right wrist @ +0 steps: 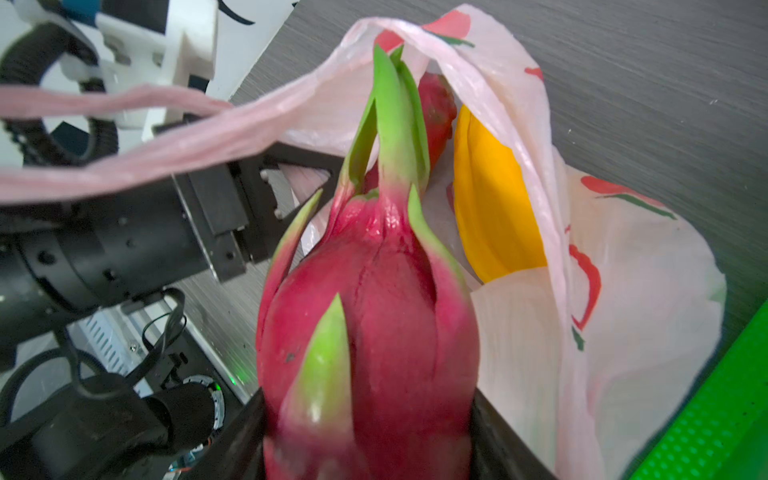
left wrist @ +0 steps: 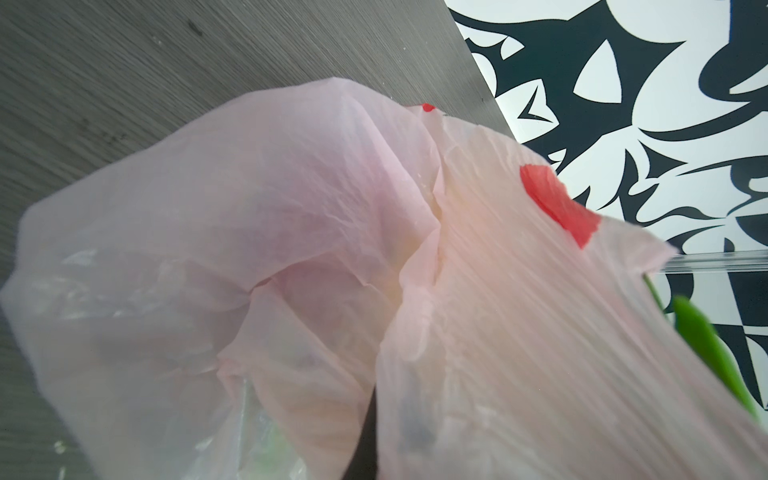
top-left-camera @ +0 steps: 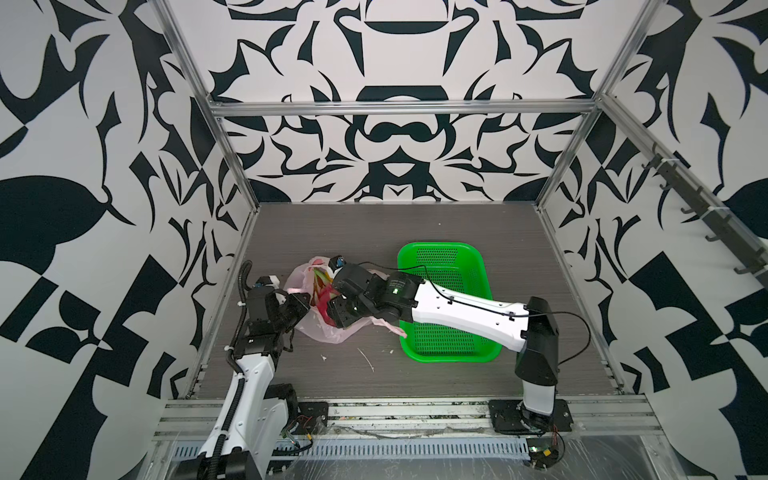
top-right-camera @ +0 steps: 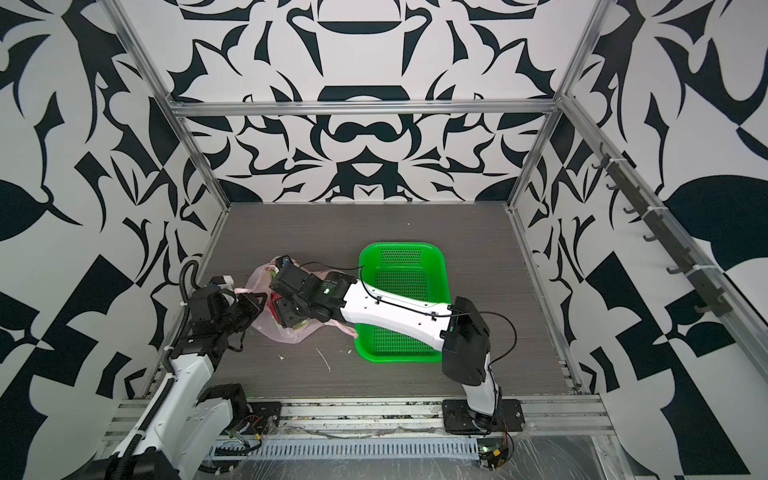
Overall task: Untie the knot of the plastic bag and take out the fruit
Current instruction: 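Lift the dragon fruit out of the bag with the right gripper toward the green basket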
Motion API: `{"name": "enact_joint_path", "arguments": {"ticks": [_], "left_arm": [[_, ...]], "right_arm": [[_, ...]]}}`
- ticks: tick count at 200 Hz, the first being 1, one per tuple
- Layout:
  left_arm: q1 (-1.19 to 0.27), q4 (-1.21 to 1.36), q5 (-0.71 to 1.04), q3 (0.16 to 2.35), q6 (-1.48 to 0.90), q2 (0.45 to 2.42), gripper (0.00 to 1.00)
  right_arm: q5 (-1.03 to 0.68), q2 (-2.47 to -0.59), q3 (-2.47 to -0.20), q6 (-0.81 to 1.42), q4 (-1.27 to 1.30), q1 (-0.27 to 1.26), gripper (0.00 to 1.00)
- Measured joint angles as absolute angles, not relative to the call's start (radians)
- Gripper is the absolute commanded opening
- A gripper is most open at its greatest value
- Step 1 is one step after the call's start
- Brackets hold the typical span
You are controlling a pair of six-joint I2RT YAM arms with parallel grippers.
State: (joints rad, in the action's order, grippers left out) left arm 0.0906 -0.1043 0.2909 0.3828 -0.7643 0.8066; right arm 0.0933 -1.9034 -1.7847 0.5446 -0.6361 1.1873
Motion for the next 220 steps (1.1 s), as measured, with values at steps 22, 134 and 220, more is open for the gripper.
{"name": "enact_joint_path", "arguments": {"ticks": [22, 134, 220], "left_arm": [[0.091, -0.100, 0.288, 0.387, -0.766, 0.813, 0.00], [0.091, -0.094, 0.281, 0.413, -0.766, 0.814, 0.00], [0.091, -0.094, 0.277, 0.415, -0.755, 0.814, 0.00]], "right_arm": [[0.082, -1.874, -1.762, 0.539, -0.639, 1.187, 0.24], [0.068, -1.703, -1.665, 0.508, -0.685, 1.187, 0.23], [0.136, -1.518, -1.568, 0.492, -0.711, 1.136, 0.23]]}}
